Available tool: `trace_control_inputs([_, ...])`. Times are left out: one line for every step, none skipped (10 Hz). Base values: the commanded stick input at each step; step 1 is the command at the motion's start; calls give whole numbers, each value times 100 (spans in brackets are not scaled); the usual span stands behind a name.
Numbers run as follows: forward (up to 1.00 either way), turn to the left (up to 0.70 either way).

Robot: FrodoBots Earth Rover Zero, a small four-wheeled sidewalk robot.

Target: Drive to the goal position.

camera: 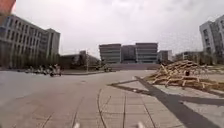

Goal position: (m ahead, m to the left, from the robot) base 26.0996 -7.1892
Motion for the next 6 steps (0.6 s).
trace_control_inputs([85, 0])
trace_control_inputs([85, 0])
trace_control_inputs([85, 0])
trace_control_inputs([85, 0])
trace_control_inputs([85, 0])
trace_control_inputs([85, 0])
